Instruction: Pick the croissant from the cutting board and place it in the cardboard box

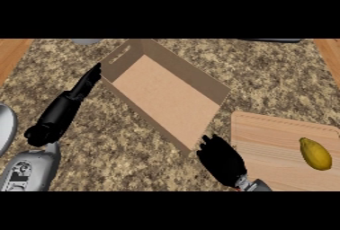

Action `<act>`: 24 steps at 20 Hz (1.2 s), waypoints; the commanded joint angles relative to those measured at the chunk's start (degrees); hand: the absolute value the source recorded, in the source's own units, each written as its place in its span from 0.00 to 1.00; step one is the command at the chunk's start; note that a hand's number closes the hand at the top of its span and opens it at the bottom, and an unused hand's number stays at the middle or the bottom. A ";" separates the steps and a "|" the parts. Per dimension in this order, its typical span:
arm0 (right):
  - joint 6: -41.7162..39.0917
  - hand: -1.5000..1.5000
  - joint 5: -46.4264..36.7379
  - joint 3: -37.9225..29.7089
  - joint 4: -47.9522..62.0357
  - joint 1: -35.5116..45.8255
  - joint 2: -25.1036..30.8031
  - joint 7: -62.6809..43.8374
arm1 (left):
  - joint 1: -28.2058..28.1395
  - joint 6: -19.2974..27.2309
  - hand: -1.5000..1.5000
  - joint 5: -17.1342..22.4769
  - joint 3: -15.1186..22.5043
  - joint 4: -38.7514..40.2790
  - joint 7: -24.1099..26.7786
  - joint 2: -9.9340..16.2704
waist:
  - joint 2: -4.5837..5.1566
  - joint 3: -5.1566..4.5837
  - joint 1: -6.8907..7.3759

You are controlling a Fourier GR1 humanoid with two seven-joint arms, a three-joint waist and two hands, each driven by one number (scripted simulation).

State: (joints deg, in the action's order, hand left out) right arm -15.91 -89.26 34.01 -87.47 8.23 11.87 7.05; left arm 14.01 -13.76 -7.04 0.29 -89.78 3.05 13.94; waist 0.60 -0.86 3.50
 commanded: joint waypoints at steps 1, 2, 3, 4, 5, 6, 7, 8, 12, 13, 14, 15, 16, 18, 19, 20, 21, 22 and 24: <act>-1.42 1.00 7.91 4.61 -0.48 1.63 -11.28 -5.66 | 0.70 -0.80 0.50 0.21 1.08 0.05 0.93 -0.57 | 1.21 1.20 3.15; -1.26 1.00 9.75 5.68 -1.33 2.82 -11.38 -6.88 | 1.53 -0.84 0.50 -0.36 1.49 0.27 0.22 -0.40 | 1.19 1.26 3.25; 0.02 1.00 11.20 6.84 -1.80 3.53 -11.47 -8.93 | 1.38 -0.83 0.50 -0.05 2.26 0.22 -0.02 -1.50 | 1.02 1.26 3.53; 1.50 1.00 12.40 7.98 -2.11 4.98 -11.56 -10.99 | 1.34 -1.27 0.50 0.28 1.63 0.75 0.69 -0.87 | 1.03 1.16 4.15; 2.78 1.00 14.23 8.21 -2.49 7.31 -11.62 -13.17 | 2.05 -1.78 0.50 0.35 1.85 0.15 0.06 -0.56 | 0.67 1.17 4.31; 3.53 1.00 14.87 10.12 -1.96 8.51 -11.68 -15.34 | 1.91 -1.72 0.50 0.05 2.11 1.67 0.08 -0.85 | 0.97 1.05 4.29; 4.29 1.00 15.34 11.27 -2.83 10.93 -11.72 -17.21 | 2.02 -0.92 0.50 -0.61 3.33 1.39 0.49 -2.24 | 0.65 0.98 4.36; 5.37 1.00 16.37 13.15 -3.01 12.96 -11.75 -20.15 | 2.24 -1.39 0.50 -0.07 2.43 1.96 0.35 -1.52 | 0.37 0.91 4.02; 7.44 1.00 21.19 13.96 -3.90 21.90 -11.82 -28.35 | 3.25 -1.11 0.50 -0.52 2.92 2.36 0.18 -2.05 | 0.11 0.79 4.47; 9.02 1.00 22.48 14.15 -3.88 22.91 -11.83 -30.85 | 3.26 -1.52 0.50 -0.79 2.75 2.76 1.00 -1.29 | 0.18 0.76 4.60; 10.61 1.00 22.91 14.49 -4.42 23.93 -11.84 -33.81 | 4.38 -0.60 0.50 -0.86 2.97 3.30 0.12 -2.53 | 0.10 0.77 3.89; 11.10 1.00 24.17 12.84 -5.55 25.74 -11.85 -36.77 | 3.21 -0.97 0.50 -0.93 3.37 2.16 -0.31 -2.25 | -0.37 0.78 4.47; 11.96 1.00 24.48 12.28 -6.32 26.94 -11.85 -40.46 | 2.02 -1.15 0.50 -0.87 2.60 2.95 1.07 -1.44 | -0.45 0.68 4.24; 16.69 1.00 26.38 10.13 -5.49 28.89 -11.86 -45.66 | 2.71 -1.64 0.50 -0.59 3.00 3.26 0.59 -1.75 | -0.13 0.73 4.05; 18.01 1.00 27.02 9.76 -6.14 29.74 -11.86 -49.37 | 2.39 -0.03 0.50 -1.77 2.29 3.62 0.91 -1.50 | -0.31 0.71 3.63; 19.29 1.00 28.38 9.23 -5.52 31.28 -11.86 -51.94 | 4.40 -1.22 0.50 -0.67 2.24 3.38 -0.44 -1.46 | -0.25 0.74 3.59; 21.04 1.00 28.58 8.85 -3.92 33.30 -11.86 -54.70 | 4.22 0.24 0.50 -2.24 2.97 3.97 0.11 -2.21 | -0.10 0.71 2.99; 21.43 1.00 28.58 8.03 -3.45 36.26 -11.87 -57.85 | 2.70 -1.42 0.50 -1.28 2.63 3.67 1.48 -1.08 | -0.34 0.63 3.58; 23.44 1.00 30.01 6.19 1.01 41.11 -11.87 -62.20 | 3.08 -0.53 0.50 -1.67 3.35 3.16 0.62 -2.32 | -0.12 0.63 3.84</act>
State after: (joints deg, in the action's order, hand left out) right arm 3.45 -61.51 42.39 -90.32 42.22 0.05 -45.93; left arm 17.34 -14.60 -8.33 3.14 -86.58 3.57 12.14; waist 0.41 -0.17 7.23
